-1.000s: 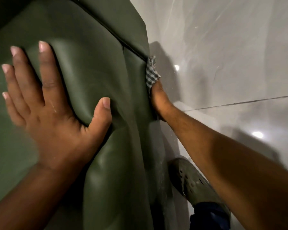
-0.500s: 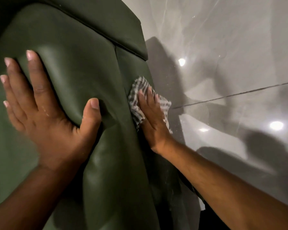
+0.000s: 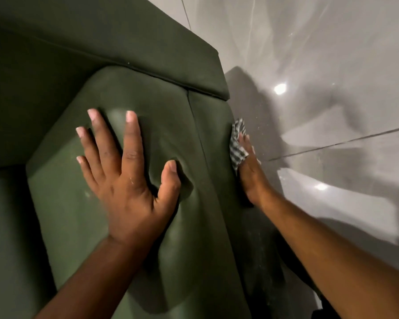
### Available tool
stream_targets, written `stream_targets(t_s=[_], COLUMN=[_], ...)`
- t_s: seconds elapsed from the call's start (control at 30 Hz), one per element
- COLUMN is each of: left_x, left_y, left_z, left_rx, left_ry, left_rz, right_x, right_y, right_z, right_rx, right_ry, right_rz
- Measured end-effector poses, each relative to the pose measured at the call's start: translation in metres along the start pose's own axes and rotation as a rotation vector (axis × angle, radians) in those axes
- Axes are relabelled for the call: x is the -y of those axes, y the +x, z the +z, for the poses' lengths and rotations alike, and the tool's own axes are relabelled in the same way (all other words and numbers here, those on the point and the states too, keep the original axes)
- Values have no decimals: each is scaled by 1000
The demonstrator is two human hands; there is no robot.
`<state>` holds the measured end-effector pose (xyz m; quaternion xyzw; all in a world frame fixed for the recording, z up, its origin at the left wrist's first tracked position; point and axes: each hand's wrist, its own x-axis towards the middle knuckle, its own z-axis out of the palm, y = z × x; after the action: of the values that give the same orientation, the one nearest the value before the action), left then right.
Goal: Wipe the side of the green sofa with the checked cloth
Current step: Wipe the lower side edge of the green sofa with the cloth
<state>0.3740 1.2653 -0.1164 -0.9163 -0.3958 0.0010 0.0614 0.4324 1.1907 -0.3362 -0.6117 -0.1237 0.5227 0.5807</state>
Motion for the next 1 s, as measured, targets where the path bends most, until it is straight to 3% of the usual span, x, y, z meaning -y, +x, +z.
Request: stream_targets(t_s=[0.17, 0.43, 0.63, 0.83, 0.9, 1.0], left_x=[1, 1, 2, 2, 2, 0], left_y=[0, 1, 1, 4, 2, 0], left_z=[1, 2, 3, 2, 2, -3], left_rx=[-10, -24, -50, -36, -30, -37], left_ry=[0, 20, 18, 19, 2, -39], left_rz=[5, 26, 45, 13, -4, -36], right_x=[17, 53, 51, 37, 13, 4], right_y=[-39, 41, 92, 7, -38, -78], right_z=[9, 7, 6, -8, -10, -4], right_rx=[78, 69, -2, 18, -14, -51], right_ry=[-237, -254, -65, 408, 398, 167], right_rz=[-270, -341, -95, 387, 416, 392])
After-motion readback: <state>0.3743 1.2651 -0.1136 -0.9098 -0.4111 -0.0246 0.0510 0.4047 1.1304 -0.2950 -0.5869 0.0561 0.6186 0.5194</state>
